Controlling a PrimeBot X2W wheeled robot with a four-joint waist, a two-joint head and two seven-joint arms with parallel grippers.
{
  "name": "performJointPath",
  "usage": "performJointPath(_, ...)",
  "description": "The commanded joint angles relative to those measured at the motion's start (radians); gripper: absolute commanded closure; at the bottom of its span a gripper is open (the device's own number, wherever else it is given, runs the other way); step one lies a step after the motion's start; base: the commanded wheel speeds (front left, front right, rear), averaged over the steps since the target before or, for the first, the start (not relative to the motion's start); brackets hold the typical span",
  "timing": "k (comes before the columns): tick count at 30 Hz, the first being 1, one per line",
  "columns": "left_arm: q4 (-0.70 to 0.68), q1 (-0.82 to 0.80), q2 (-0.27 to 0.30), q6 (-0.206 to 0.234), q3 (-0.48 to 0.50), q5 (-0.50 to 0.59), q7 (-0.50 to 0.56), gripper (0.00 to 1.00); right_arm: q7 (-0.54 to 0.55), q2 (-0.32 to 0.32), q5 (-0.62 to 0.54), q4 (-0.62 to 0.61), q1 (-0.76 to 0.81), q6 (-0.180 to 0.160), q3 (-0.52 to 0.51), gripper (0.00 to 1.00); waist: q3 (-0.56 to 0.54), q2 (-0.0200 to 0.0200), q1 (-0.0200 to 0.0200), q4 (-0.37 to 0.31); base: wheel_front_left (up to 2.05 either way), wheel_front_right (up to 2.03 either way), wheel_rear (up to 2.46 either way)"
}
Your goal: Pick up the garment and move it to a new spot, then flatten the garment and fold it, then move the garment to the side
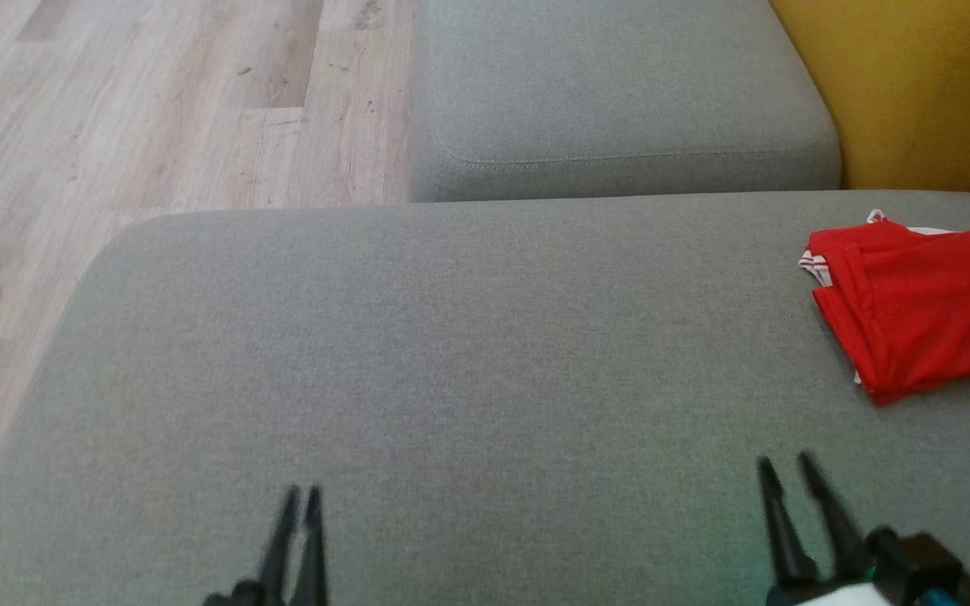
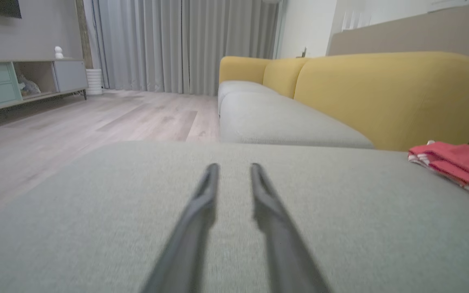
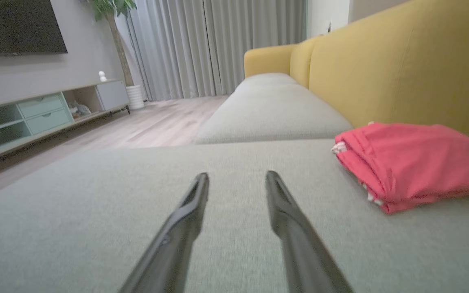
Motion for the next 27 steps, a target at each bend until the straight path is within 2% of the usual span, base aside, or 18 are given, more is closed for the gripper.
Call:
performJointPath(1, 0.013, 0.006, 0.000, -0.001, -0.002, -0.002, 0.000, 1.00, 0.000, 0.000, 0.002, 0.014, 0.004, 0.000, 0.001, 1.00, 0.000, 0.0000, 0.0001, 0.000, 0.00, 0.00, 0.00)
performJointPath(27, 0.033, -0.056, 0.017, -0.049, 0.052, -0.320, 0.059, 1.00, 0.058, -0.017, 0.335, 0.028, -0.061, 0.000, -0.014, 1.00, 0.024, 0.0000, 0.0001, -0.008, 0.00, 0.00, 0.00)
